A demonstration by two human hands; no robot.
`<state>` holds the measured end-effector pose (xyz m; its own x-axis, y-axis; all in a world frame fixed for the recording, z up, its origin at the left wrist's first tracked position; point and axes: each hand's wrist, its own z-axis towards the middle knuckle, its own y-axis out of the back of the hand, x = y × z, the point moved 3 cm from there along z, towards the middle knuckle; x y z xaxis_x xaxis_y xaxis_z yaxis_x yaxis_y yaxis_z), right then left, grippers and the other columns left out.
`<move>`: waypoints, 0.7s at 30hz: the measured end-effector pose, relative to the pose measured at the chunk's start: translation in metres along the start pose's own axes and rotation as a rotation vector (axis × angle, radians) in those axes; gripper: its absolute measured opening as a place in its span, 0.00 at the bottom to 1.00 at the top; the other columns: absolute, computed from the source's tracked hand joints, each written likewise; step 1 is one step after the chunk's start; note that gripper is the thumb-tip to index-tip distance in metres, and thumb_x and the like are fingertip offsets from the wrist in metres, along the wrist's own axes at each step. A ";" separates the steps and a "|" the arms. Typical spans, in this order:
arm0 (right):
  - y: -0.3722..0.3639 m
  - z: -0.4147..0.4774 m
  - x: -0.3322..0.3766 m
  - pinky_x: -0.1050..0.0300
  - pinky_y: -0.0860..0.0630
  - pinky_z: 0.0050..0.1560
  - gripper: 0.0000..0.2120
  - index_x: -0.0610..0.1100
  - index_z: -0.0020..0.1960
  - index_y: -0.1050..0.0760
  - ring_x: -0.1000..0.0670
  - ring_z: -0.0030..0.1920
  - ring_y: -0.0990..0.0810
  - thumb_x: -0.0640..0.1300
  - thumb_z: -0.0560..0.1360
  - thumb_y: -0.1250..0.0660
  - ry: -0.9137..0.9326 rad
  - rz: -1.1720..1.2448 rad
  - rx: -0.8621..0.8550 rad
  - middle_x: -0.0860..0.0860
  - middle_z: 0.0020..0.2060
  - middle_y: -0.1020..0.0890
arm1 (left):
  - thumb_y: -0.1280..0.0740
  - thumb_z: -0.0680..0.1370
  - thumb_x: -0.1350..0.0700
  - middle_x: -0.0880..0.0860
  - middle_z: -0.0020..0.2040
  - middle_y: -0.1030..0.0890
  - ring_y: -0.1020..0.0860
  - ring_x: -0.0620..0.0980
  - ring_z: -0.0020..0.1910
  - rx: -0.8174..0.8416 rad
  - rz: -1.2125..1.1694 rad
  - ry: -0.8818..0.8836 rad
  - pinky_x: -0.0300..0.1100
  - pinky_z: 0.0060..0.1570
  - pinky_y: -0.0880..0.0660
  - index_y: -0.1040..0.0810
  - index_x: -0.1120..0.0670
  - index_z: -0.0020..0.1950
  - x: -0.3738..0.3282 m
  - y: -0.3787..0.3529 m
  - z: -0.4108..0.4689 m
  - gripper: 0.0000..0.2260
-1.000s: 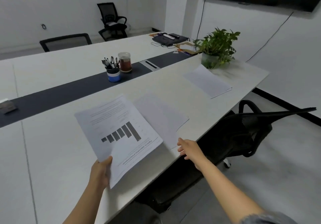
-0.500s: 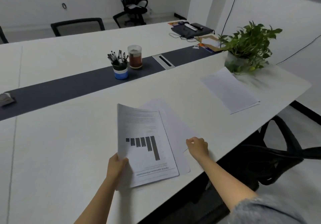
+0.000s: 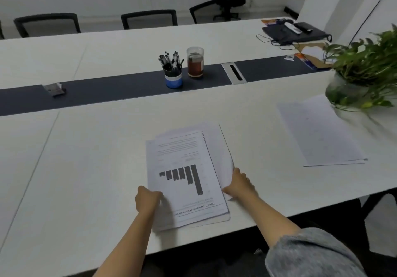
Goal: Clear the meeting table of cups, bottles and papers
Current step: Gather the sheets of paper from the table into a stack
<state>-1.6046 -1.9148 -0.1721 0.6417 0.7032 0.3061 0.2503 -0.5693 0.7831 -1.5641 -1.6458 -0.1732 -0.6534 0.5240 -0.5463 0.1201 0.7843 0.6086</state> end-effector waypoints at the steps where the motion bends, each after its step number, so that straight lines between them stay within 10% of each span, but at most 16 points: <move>1: 0.001 -0.002 -0.002 0.50 0.29 0.57 0.36 0.42 0.69 0.43 0.42 0.64 0.28 0.50 0.69 0.29 0.019 0.004 0.037 0.43 0.64 0.29 | 0.31 0.67 0.65 0.65 0.53 0.24 0.24 0.63 0.48 0.020 -0.038 0.029 0.46 0.42 0.29 0.30 0.67 0.56 -0.001 -0.005 -0.004 0.20; 7: -0.007 -0.022 -0.021 0.49 0.30 0.61 0.40 0.41 0.71 0.46 0.41 0.66 0.32 0.47 0.68 0.28 0.061 -0.163 0.136 0.42 0.65 0.32 | 0.29 0.66 0.65 0.60 0.37 0.25 0.26 0.58 0.35 0.100 -0.133 0.087 0.44 0.37 0.29 0.26 0.66 0.47 0.005 -0.018 -0.016 0.13; 13: 0.012 -0.028 -0.025 0.59 0.29 0.47 0.13 0.36 0.57 0.29 0.47 0.47 0.26 0.39 0.74 0.35 0.019 0.363 0.230 0.45 0.50 0.25 | 0.34 0.68 0.61 0.63 0.51 0.22 0.23 0.63 0.48 -0.014 -0.026 0.006 0.49 0.46 0.23 0.23 0.64 0.51 0.007 -0.017 -0.016 0.13; 18: 0.001 -0.032 -0.015 0.56 0.27 0.54 0.18 0.33 0.63 0.32 0.42 0.59 0.24 0.39 0.75 0.39 0.041 0.237 0.158 0.40 0.60 0.24 | 0.38 0.72 0.67 0.61 0.46 0.26 0.28 0.55 0.37 0.078 -0.191 -0.060 0.41 0.33 0.32 0.31 0.62 0.46 -0.013 -0.017 -0.026 0.04; 21: -0.009 -0.037 -0.014 0.57 0.27 0.54 0.21 0.35 0.67 0.38 0.43 0.60 0.24 0.38 0.75 0.41 0.072 0.103 0.158 0.41 0.61 0.25 | 0.36 0.72 0.67 0.63 0.53 0.26 0.27 0.59 0.46 0.096 -0.271 -0.038 0.44 0.41 0.30 0.31 0.64 0.54 -0.014 -0.022 -0.023 0.11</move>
<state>-1.6426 -1.9034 -0.1632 0.6180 0.6629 0.4226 0.3004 -0.6959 0.6523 -1.5744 -1.6779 -0.1654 -0.6430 0.3020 -0.7038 0.0165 0.9242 0.3815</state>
